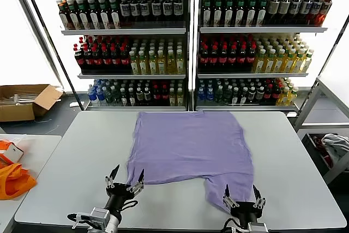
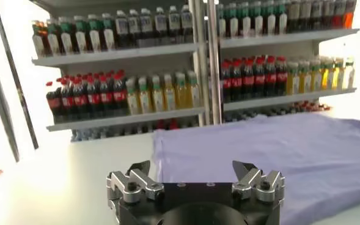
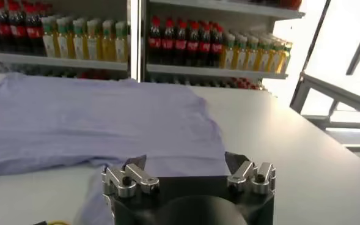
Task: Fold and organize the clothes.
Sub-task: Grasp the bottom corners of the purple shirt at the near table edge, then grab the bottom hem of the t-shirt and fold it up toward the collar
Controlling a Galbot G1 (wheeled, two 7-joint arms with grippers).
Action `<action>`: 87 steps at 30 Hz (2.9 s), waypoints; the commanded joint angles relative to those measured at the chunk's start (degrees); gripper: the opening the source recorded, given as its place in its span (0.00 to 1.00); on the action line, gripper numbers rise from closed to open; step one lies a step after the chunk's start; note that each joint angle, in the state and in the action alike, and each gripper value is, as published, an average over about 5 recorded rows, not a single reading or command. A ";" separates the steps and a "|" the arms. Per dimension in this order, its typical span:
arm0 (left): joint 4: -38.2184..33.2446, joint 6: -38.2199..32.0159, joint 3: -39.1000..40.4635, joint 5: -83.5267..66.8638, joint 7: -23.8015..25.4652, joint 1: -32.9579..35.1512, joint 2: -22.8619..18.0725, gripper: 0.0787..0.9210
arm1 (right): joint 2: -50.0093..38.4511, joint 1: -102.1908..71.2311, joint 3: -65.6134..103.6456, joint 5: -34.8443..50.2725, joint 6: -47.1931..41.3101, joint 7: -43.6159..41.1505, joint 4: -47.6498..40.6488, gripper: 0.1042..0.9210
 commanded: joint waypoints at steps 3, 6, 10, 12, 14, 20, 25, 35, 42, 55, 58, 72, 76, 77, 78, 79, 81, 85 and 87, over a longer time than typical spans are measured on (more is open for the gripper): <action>1.55 3.06 1.65 -1.93 -1.07 -0.14 0.75 0.88 | 0.62 -2.59 -0.63 1.74 -0.57 2.63 -0.20 0.88; 1.94 3.55 1.40 -4.17 -1.13 -0.39 1.20 0.88 | 1.04 -2.77 -0.81 1.63 -0.43 2.94 -0.28 0.88; 2.83 4.02 0.61 -7.57 -1.00 -1.18 1.66 0.88 | 1.20 -3.03 -0.87 1.17 -0.43 2.94 -0.27 0.88; 3.60 4.23 -0.06 -9.67 -0.99 -1.77 1.83 0.88 | 1.17 -3.20 -0.88 0.80 -0.47 2.80 -0.26 0.88; 4.25 4.42 -0.60 -11.23 -1.06 -2.30 1.95 0.88 | 1.21 -3.24 -0.90 0.64 -0.52 2.68 -0.26 0.88; 5.08 4.67 -0.81 -12.24 -1.27 -3.20 2.16 0.88 | 1.56 -3.03 -1.25 -0.09 -0.68 2.28 -0.89 0.88; 6.54 4.53 -0.54 -11.74 -1.47 -3.62 2.15 0.88 | 1.70 -2.90 -1.57 -0.60 -0.63 1.98 -1.27 0.88; 7.86 4.40 0.55 -10.54 -1.47 -3.31 2.11 0.75 | 1.70 -2.86 -1.25 0.27 0.58 2.02 -3.15 0.77; 7.52 4.40 0.75 -10.14 -1.35 -2.75 2.37 0.51 | 1.70 -2.91 -1.24 0.11 1.56 1.79 -3.50 0.53; 6.84 3.70 0.89 -8.59 -1.17 -2.32 1.86 0.07 | 1.68 -2.63 -1.01 -2.01 3.82 -0.12 -3.45 0.07; 6.33 2.99 0.98 -8.01 -1.20 -2.29 1.48 0.01 | 1.79 -2.10 -0.78 -1.97 4.69 -0.98 -3.36 0.01; 3.37 -3.52 0.15 -9.38 -1.65 -7.43 -1.45 0.01 | 4.45 7.02 0.39 -3.09 8.45 -6.67 -3.28 0.00; 4.33 -4.31 0.08 -10.47 -1.77 -10.48 -1.58 0.01 | 5.65 10.98 1.05 -3.53 7.64 -7.26 -3.25 0.00; 4.67 -4.50 0.15 -10.63 -1.76 -11.20 -1.56 0.01 | 5.83 12.27 1.27 -3.55 7.35 -7.32 -3.61 0.00; 5.14 -4.66 0.23 -10.79 -1.74 -11.87 -1.52 0.01 | 5.96 13.70 1.51 -3.56 7.13 -7.33 -4.18 0.00; 5.72 -4.84 0.29 -10.96 -1.74 -12.57 -1.46 0.01 | 6.06 15.19 1.82 -3.57 7.01 -7.34 -4.87 0.00; 7.10 -5.13 0.33 -11.40 -1.79 -13.96 -1.29 0.01 | 6.08 18.39 2.63 -3.19 6.97 -7.60 -6.66 0.00; 10.10 -4.82 0.40 -12.66 -2.11 -16.46 -0.67 0.01 | 4.97 25.14 4.27 -0.96 6.74 -8.47 -11.09 0.00; 11.89 -4.69 0.50 -12.96 -2.11 -17.88 -0.41 0.01 | 3.96 28.52 4.59 0.14 6.44 -8.81 -14.30 0.00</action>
